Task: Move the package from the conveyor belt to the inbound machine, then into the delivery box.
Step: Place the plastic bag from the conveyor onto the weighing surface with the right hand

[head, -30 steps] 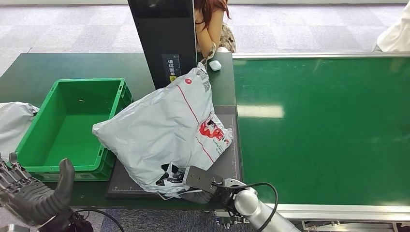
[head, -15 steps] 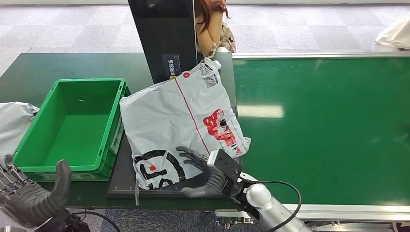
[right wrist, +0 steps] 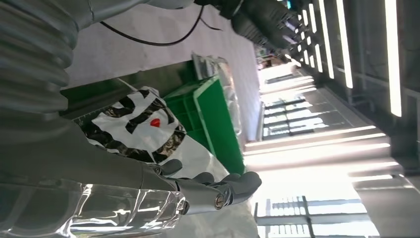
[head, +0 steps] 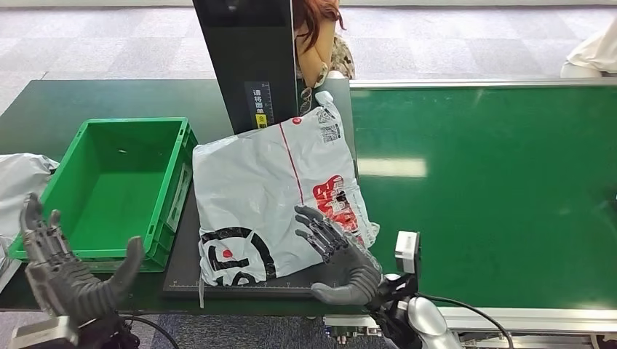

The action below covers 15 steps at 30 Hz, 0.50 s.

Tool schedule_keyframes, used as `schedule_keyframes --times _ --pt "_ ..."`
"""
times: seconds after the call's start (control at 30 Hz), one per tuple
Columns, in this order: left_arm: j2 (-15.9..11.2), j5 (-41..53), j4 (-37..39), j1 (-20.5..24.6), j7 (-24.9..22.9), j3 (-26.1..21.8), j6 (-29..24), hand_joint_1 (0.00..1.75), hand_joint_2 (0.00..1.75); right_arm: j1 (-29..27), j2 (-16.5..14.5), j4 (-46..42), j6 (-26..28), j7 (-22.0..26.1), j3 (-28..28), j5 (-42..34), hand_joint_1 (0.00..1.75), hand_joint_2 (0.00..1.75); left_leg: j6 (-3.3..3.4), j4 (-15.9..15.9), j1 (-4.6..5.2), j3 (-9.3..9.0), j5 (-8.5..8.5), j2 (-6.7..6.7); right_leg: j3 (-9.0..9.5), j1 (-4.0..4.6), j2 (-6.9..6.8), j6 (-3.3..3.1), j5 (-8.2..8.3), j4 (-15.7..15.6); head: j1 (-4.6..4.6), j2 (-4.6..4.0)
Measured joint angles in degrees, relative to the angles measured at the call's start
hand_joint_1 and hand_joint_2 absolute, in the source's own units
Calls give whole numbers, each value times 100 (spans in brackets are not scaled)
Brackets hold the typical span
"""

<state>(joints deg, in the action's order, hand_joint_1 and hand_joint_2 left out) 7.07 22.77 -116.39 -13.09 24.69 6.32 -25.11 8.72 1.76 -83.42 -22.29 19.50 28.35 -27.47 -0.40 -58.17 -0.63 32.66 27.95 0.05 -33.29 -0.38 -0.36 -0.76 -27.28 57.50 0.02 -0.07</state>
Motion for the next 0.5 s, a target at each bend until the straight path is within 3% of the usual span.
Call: schedule_keyframes --times 0.1,0.17,0.3,0.5 --pt "-164 1423 129 251 -854 272 1083 0 175 -192 -96 -224 -47 -17 -420 -127 0 175 1 0 1 -1 -1 1 1 -1 -1 0 3 0 0 0" --pt "-272 2034 283 502 -1181 502 1653 0 175 -259 -174 -311 -60 -52 -679 -166 0 175 1 -1 1 -3 -3 3 1 -1 1 0 7 0 0 0" --pt "-478 2499 798 1167 -1447 990 2320 0 175 -373 -313 -457 -21 -133 -1085 -165 0 175 4 -3 1 -4 -11 -1 1 0 -2 0 12 0 0 0" --pt "-710 2522 1928 2386 -1597 1664 2886 0 175 -595 -459 -720 50 -280 -1535 -87 0 175 2 -2 0 -3 -16 2 0 0 0 -2 17 2 -1 0"
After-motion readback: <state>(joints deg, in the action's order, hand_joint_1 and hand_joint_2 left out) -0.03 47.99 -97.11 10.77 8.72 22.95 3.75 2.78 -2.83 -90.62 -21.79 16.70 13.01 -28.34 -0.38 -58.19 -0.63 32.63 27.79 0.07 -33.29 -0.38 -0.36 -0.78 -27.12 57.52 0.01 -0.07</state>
